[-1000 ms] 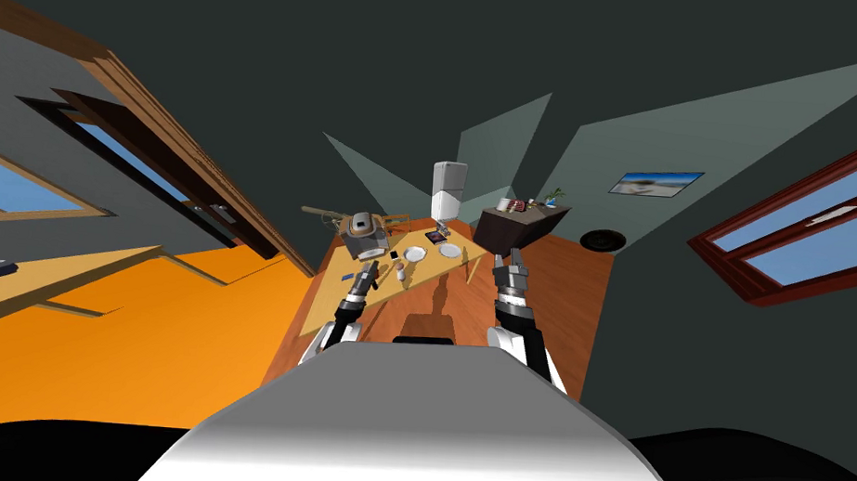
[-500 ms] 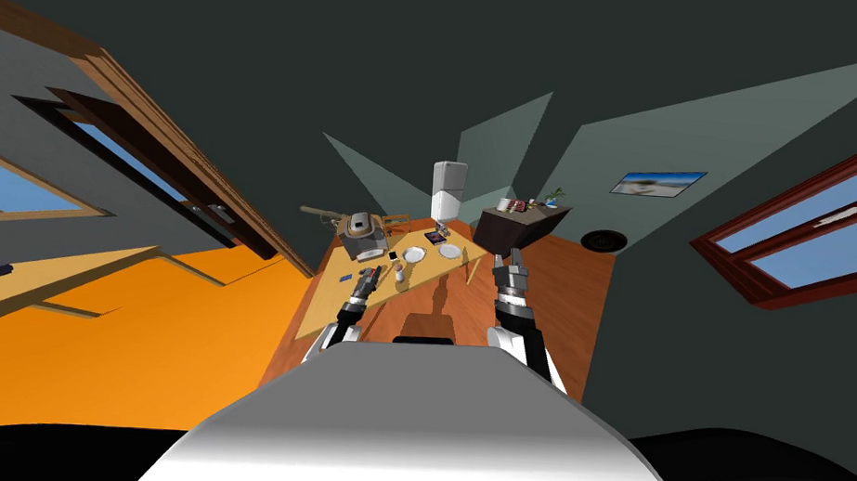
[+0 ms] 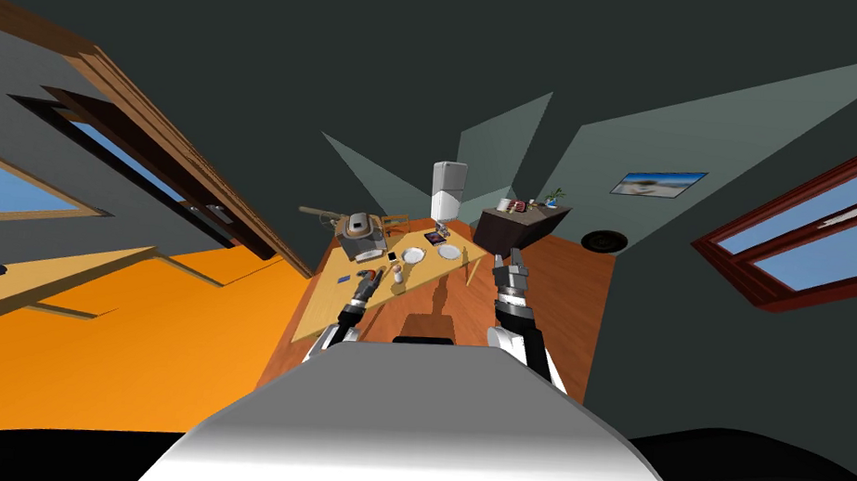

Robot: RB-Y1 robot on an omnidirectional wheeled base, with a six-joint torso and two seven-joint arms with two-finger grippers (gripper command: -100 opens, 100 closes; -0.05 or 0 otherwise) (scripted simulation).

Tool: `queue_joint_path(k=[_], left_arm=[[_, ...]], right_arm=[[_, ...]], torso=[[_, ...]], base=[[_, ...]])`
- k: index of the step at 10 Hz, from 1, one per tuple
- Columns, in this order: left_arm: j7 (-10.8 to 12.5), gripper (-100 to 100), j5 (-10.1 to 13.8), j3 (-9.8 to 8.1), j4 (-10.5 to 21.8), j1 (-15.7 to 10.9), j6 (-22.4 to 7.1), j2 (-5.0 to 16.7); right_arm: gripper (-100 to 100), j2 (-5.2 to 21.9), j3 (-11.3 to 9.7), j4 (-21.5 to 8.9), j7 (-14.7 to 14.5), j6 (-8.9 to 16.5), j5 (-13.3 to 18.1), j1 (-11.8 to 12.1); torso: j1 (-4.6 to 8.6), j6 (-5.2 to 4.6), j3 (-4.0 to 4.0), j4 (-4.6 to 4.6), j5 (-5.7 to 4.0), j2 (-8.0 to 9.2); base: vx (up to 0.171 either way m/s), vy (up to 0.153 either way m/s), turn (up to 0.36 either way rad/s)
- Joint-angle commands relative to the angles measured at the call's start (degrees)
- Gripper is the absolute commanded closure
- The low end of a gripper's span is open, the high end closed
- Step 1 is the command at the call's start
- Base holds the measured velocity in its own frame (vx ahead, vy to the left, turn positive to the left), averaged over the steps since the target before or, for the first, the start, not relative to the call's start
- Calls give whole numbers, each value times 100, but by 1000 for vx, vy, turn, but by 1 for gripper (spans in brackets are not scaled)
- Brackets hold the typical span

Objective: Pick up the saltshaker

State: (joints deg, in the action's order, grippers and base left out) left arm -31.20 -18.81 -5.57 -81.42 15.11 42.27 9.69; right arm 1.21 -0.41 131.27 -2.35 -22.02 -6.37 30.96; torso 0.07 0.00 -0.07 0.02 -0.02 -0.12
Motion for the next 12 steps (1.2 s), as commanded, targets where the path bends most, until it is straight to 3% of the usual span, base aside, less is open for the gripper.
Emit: queue_joint_path(k=[1, 2, 7, 12], left_arm=[[-84, -100, -49, -17, 286, -68, 16, 19], [-84, -100, -49, -17, 294, -68, 16, 19], [-489, -100, -335, -143, 1128, -380, 161, 115], [-737, -100, -523, -234, 1942, -592, 259, 148]], right_arm=[[0, 0, 0, 0, 0, 0, 0, 0], [0, 0, 0, 0, 0, 0, 0, 0], [0, 0, 0, 0, 0, 0, 0, 0], [0, 0, 0, 0, 0, 0, 0, 0]], torso=[[0, 0, 0, 0, 0, 0], [0, 0, 0, 0, 0, 0], [0, 0, -1, 0, 0, 0], [0, 0, -2, 1, 0, -3]], base=[[31, -19, 0], [15, -11, 0], [31, -20, -2], [35, -20, -4]])
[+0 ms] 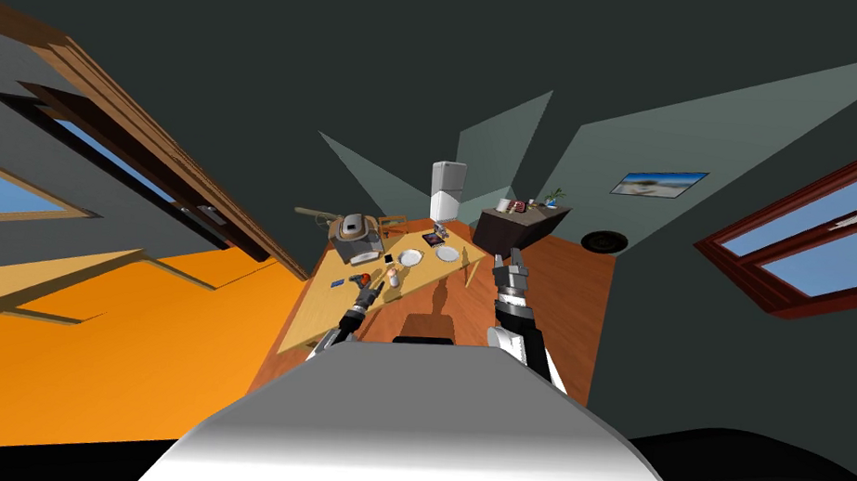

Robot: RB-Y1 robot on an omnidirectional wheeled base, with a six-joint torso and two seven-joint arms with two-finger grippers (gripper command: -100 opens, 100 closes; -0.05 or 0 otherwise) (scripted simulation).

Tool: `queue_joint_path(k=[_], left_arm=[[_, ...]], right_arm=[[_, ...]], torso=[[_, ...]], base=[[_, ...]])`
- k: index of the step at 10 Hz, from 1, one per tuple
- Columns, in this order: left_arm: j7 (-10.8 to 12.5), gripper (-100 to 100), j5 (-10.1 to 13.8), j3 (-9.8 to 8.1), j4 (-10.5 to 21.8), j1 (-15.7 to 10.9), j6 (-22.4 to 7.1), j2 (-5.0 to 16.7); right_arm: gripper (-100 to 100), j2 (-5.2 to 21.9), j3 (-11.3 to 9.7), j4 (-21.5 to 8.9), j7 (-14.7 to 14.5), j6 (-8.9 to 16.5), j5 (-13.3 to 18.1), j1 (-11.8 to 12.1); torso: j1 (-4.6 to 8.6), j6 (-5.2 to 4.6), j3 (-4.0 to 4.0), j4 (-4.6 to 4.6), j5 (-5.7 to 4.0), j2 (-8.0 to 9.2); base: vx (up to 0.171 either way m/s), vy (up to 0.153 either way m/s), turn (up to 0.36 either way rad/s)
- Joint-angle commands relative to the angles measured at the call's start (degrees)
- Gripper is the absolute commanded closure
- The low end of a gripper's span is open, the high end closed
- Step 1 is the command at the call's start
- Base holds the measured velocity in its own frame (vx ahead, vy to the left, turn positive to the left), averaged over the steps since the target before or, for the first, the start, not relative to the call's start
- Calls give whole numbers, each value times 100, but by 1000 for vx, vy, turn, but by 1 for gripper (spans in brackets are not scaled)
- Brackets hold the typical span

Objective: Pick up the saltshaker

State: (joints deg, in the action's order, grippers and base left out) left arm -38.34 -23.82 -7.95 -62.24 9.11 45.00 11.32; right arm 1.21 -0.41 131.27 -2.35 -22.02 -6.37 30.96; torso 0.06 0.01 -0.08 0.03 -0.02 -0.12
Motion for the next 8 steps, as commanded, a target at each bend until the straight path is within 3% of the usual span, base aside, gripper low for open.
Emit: queue_joint_path(k=[1, 5, 7, 8], left_arm=[[-139, -100, -113, -44, 286, -97, 34, -7], [-456, -100, -371, -188, 1104, -405, 174, -12], [-456, -100, -371, -188, 1191, -405, 174, -12], [-551, -100, -452, -235, 1396, -501, 219, -16]], right_arm=[[0, 0, 0, 0, 0, 0, 0, 0], [0, 0, 0, 0, 0, 0, 0, 0], [0, 0, 0, 0, 0, 0, 0, 0], [0, 0, 0, 0, 0, 0, 0, 0]], torso=[[0, 0, 0, 0, 0, 0], [4, 0, -6, 2, -1, -10], [2, 0, 0, 0, -1, 0], [-3, 0, 3, -1, 0, 6]], base=[[42, -22, -5], [61, -29, -7], [23, -11, 0], [28, -9, -8]])
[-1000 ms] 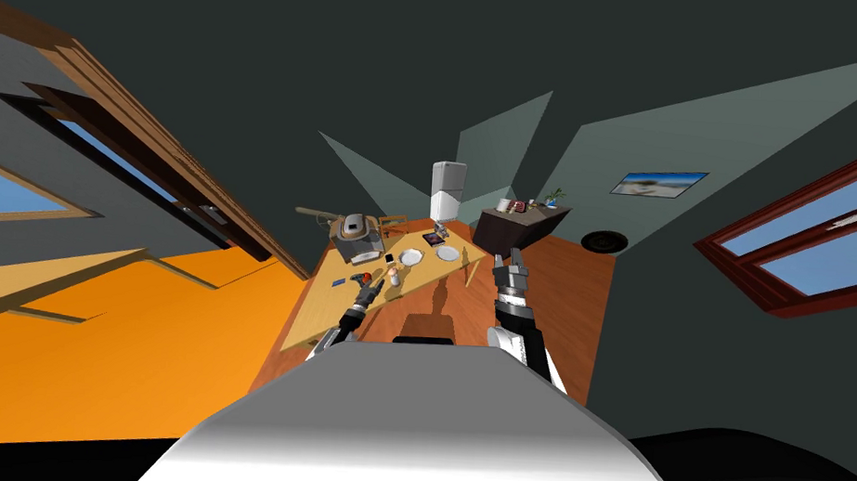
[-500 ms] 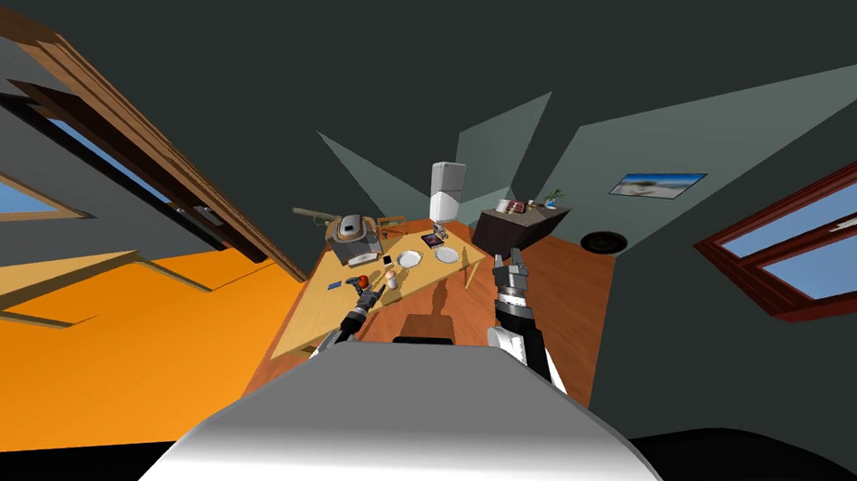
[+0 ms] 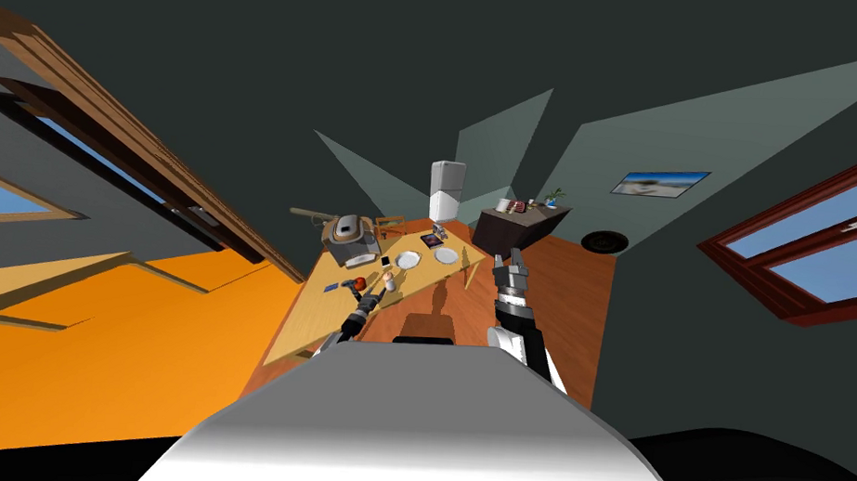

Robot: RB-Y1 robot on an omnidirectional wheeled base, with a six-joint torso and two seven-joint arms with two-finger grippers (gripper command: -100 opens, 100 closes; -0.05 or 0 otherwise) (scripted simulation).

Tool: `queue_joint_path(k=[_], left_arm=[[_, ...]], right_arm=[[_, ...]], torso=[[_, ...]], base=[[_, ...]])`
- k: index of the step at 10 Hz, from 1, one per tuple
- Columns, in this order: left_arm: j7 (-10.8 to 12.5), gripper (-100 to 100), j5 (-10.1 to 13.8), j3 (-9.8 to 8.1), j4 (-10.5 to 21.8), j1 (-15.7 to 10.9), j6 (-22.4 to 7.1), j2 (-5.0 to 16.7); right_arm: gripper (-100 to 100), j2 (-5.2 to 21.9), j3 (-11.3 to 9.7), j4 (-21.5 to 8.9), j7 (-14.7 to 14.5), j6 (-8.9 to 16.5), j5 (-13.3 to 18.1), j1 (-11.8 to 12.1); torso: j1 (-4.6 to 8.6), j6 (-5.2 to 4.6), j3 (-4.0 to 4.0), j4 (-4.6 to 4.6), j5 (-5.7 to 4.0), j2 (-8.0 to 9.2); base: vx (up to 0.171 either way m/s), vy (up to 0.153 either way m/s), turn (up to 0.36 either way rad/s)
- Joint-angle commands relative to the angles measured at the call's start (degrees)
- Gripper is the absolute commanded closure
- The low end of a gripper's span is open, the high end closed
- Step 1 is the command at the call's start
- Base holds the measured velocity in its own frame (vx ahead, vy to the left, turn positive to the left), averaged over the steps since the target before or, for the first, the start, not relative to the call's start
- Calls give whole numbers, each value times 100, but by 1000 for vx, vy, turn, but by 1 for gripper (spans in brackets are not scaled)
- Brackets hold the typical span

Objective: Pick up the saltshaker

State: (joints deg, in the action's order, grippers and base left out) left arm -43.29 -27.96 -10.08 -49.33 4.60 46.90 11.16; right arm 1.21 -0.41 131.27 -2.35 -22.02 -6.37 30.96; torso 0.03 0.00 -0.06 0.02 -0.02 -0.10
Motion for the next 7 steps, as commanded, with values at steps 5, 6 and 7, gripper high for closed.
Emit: queue_joint_path(k=[5, 6, 7], left_arm=[[-301, -100, -259, -158, 861, -319, 154, -5], [-369, -100, -324, -200, 1053, -402, 189, 3], [-369, -100, -324, -200, 1070, -402, 189, 3]], right_arm=[[0, 0, 0, 0, 0, 0, 0, 1], [0, 0, 0, 0, 0, 0, 0, 0], [0, 0, 0, 0, 0, 0, 0, 0]], torso=[[9, 0, -9, 4, -2, -16], [4, 1, -7, 3, -1, -11], [2, 0, -5, 2, -1, -8]], base=[[55, -22, -5], [44, -13, -7], [31, -10, -3]])
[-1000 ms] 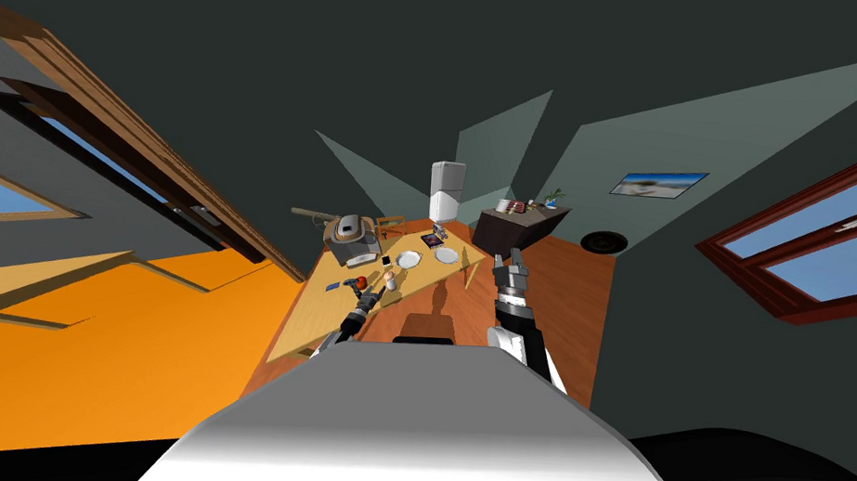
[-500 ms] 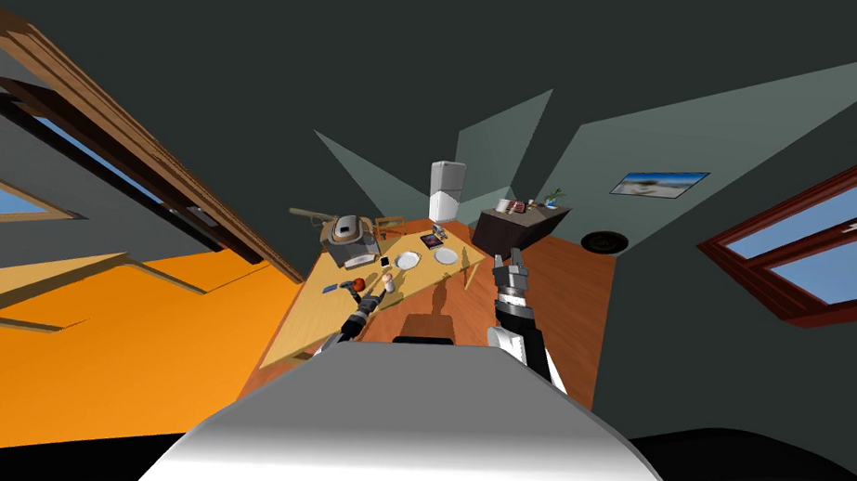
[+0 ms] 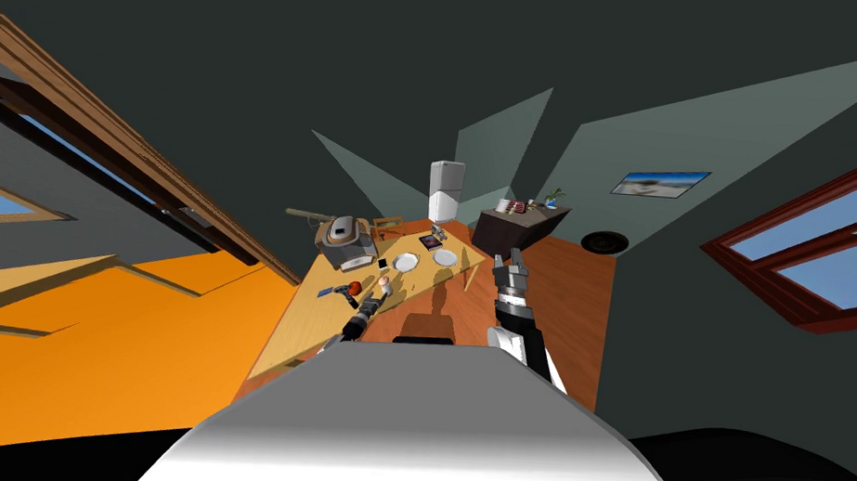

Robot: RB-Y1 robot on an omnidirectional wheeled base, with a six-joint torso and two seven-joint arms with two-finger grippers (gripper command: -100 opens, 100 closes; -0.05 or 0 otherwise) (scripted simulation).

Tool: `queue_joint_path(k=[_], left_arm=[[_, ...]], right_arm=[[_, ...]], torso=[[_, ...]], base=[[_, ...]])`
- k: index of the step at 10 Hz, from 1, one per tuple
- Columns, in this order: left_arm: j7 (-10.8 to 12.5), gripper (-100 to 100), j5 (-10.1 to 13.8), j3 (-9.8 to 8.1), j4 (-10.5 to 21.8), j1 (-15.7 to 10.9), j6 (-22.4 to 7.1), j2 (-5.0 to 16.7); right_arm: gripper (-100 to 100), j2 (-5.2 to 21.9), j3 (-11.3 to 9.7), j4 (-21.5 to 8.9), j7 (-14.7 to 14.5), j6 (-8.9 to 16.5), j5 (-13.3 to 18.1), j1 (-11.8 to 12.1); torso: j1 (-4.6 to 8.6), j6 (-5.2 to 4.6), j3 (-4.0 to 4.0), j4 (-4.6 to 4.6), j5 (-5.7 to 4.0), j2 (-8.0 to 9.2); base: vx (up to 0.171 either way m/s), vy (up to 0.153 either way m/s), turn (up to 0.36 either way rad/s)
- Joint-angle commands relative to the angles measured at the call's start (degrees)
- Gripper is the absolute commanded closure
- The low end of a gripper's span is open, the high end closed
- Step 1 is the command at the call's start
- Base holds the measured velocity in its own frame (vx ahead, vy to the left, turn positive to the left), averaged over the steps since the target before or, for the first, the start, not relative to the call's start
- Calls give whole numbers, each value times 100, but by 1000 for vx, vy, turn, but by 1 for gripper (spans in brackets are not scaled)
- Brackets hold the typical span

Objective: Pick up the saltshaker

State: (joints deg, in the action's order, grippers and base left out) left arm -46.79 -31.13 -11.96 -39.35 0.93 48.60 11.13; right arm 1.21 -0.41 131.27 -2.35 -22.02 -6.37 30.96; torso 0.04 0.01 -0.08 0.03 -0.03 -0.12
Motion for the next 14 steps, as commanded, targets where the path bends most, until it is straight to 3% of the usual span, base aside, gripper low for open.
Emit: queue_joint_path(k=[1, 3, 6, 9, 10, 11, 12, 14], left_arm=[[-81, -100, -66, -50, 266, -112, 51, 18], [-135, -100, -119, -87, 445, -184, 80, 33], [-284, -100, -271, -200, 966, -403, 159, 103], [-291, -100, -297, -215, 1005, -427, 147, 113], [-298, 0, -299, -218, 1017, -432, 153, 115], [-369, -100, -284, -87, 834, -335, 44, -2], [-441, -100, -269, 43, 685, -238, -65, -119], [-441, -100, -269, 43, 654, -238, -65, -119]], right_arm=[[0, 0, 0, 0, 0, 0, 0, 0], [0, 0, 0, 0, 0, 0, 0, 0], [0, 0, 0, 0, 0, 0, 0, 0], [0, 0, 0, 0, 0, 0, 0, 0], [0, 0, 0, 0, 0, 0, 0, 0], [0, 0, 0, 0, 0, 0, 0, 0], [0, 1, 1, 0, 0, 0, 0, 0], [0, 1, 1, 0, 0, 0, 0, 0]], torso=[[0, 0, 0, 0, 0, 0], [2, 0, -1, 0, 0, -2], [0, 0, -3, 1, 0, -5], [-2, 0, -4, 1, 0, -6], [-4, 0, 2, 0, 1, 4], [-4, 0, 6, -2, 1, 10], [-17, 2, 4, -1, 3, 6], [-28, 0, -2, 1, 6, -3]], base=[[30, -11, -7], [44, -18, -6], [54, -13, -11], [45, -6, -4], [0, 0, 0], [25, 45, 87], [62, 96, 159], [34, 40, 3]])
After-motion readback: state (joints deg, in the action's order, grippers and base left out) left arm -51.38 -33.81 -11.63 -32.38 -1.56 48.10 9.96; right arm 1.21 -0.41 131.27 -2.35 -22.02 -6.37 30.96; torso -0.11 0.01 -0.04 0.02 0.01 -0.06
